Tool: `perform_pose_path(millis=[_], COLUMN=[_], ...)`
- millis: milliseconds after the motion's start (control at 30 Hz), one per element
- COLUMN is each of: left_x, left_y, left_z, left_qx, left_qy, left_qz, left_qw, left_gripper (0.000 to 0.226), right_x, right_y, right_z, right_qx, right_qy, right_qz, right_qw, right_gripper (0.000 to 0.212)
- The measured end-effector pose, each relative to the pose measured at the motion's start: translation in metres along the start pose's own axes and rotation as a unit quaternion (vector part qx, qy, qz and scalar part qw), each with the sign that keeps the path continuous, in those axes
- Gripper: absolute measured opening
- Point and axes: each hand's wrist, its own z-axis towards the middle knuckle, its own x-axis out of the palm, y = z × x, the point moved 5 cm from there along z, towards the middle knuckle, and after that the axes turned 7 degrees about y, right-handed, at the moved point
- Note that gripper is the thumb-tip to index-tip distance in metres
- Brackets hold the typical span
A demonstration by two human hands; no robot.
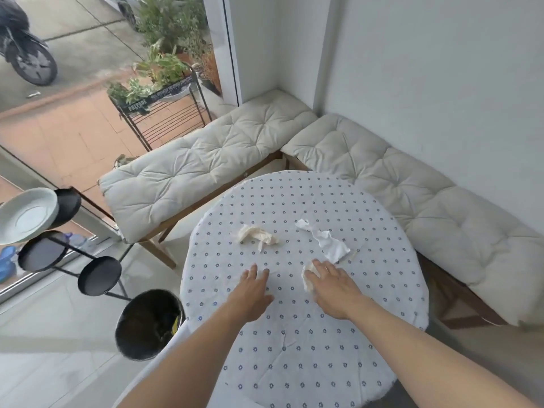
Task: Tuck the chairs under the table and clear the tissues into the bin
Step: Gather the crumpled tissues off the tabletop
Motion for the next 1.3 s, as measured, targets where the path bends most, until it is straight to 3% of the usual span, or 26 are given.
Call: perform_pose_path(millis=[233,500,567,700,900,1100,1300], left_x=[0.005,-0.047,-0.060,-0.083,-0.088,-0.076,-0.076], left_y=[0.006,0.010,0.008,-0.001,-0.003,0.006,0.050], left_z=[0.017,0.028,0.032,0.047,0.079,0.090,0.056], left_qx=[-0.008,0.057,0.077,0.100,0.024,0.036,0.074], left_qy=[-0.092,-0.181,-0.199,-0.203,-0.153,-0.146,-0.194], left_qz=[0.054,-0.015,-0.024,0.002,0.023,0.050,0.001], left_qw=[0.994,0.982,0.977,0.974,0.988,0.987,0.978], left_gripper=[0.029,0.037,0.034,0.037,0.074,0.037,0.032], right_x=[0.006,-0.053,-0.057,-0.036,-0.015,-0.013,-0.016], right_y=[-0.009,-0.040,-0.052,-0.065,-0.070,-0.074,-0.038], right_z=[0.022,0.050,0.059,0.067,0.051,0.047,0.048], right_qx=[-0.043,0.003,0.042,0.058,0.033,0.032,0.026], right_qy=[-0.060,-0.222,-0.215,-0.162,-0.169,-0.160,-0.173], right_qz=[0.029,0.063,0.071,0.100,0.101,0.130,0.189], right_qw=[0.997,0.973,0.973,0.980,0.980,0.978,0.966], right_gripper=[0.044,0.019,0.014,0.027,0.022,0.019,0.025])
